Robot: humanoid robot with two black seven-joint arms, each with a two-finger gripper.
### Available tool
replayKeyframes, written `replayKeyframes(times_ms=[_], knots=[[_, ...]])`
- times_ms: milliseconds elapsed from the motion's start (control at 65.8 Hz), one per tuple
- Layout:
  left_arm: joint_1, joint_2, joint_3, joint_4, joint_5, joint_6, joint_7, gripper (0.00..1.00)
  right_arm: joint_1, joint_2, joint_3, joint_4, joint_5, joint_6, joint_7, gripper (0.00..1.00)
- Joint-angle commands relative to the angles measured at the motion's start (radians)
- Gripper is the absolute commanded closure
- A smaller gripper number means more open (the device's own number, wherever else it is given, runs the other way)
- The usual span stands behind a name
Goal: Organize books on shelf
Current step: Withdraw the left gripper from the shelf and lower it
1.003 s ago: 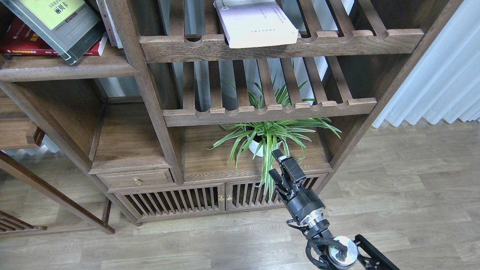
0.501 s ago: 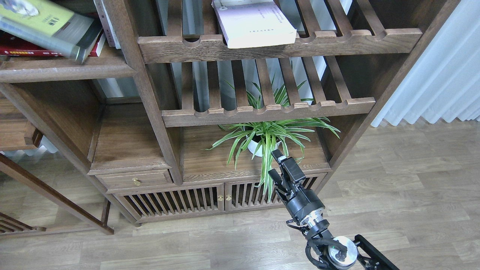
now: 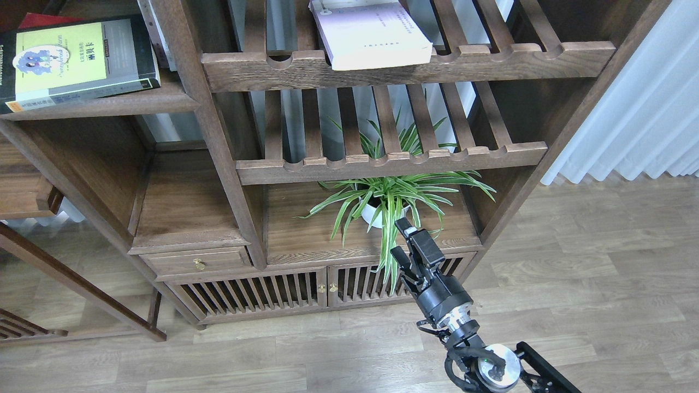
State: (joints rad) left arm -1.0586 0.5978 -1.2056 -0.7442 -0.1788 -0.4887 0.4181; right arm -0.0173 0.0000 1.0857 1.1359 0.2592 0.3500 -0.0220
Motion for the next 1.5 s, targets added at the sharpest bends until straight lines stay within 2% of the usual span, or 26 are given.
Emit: replayKeyframes(times_ms=[0, 137, 273, 349, 380, 395, 441, 486, 714, 881, 972, 1048, 1291, 1489], knots=[[0.064, -0.018, -0.002, -0.024, -0.047, 0.0, -0.001, 0.01, -0.001, 0.0, 0.003, 0.001, 0.0, 0.024, 0.001, 0.01], [0.089, -0.061, -0.006, -0.03, -0.088, 0.0, -0.008, 0.0, 0.0, 0.0, 0.011, 0.004, 0.0, 0.038, 0.001, 0.01], [0.12, -0.099, -0.012, -0.081, -0.16, 0.0, -0.036, 0.01, 0.0, 0.0, 0.016, 0.013, 0.002, 0.043, 0.002, 0.01], [0.161, -0.102, -0.012, -0.129, -0.174, 0.0, -0.068, 0.01, 0.0, 0.0, 0.014, 0.022, 0.002, 0.069, 0.002, 0.01], [0.187, -0.102, -0.012, -0.155, -0.176, 0.0, -0.09, 0.01, 0.002, 0.0, 0.014, 0.024, 0.002, 0.081, 0.001, 0.01], [0.234, -0.102, -0.012, -0.206, -0.174, 0.0, -0.137, 0.01, 0.003, 0.0, 0.014, 0.031, 0.003, 0.096, 0.001, 0.01], [0.271, -0.101, -0.017, -0.253, -0.174, 0.0, -0.171, 0.01, 0.005, 0.0, 0.014, 0.045, 0.003, 0.103, 0.001, 0.01], [0.298, -0.099, -0.025, -0.29, -0.174, 0.0, -0.183, 0.01, 0.007, 0.0, 0.014, 0.056, 0.003, 0.103, 0.001, 0.01], [0.425, -0.102, -0.089, -0.504, -0.176, 0.0, -0.196, 0.01, 0.013, 0.0, 0.013, 0.102, 0.005, 0.103, 0.002, 0.01], [0.454, -0.108, -0.127, -0.583, -0.177, 0.0, -0.202, 0.01, 0.019, 0.0, 0.014, 0.145, 0.005, 0.098, 0.002, 0.01], [0.492, -0.118, -0.163, -0.633, -0.179, 0.0, -0.248, 0.01, 0.019, 0.0, 0.014, 0.192, 0.005, 0.09, 0.002, 0.01], [0.534, -0.121, -0.176, -0.636, -0.177, 0.0, -0.275, 0.01, 0.02, 0.0, 0.014, 0.219, 0.006, 0.087, 0.002, 0.01], [0.643, -0.122, -0.184, -0.638, -0.177, 0.0, -0.285, 0.01, 0.065, 0.0, 0.019, 0.254, 0.008, 0.072, 0.004, 0.01], [0.769, -0.15, -0.17, -0.639, -0.166, 0.0, -0.317, 0.05, 0.117, 0.0, 0.036, 0.277, 0.011, 0.017, 0.005, 0.02]])
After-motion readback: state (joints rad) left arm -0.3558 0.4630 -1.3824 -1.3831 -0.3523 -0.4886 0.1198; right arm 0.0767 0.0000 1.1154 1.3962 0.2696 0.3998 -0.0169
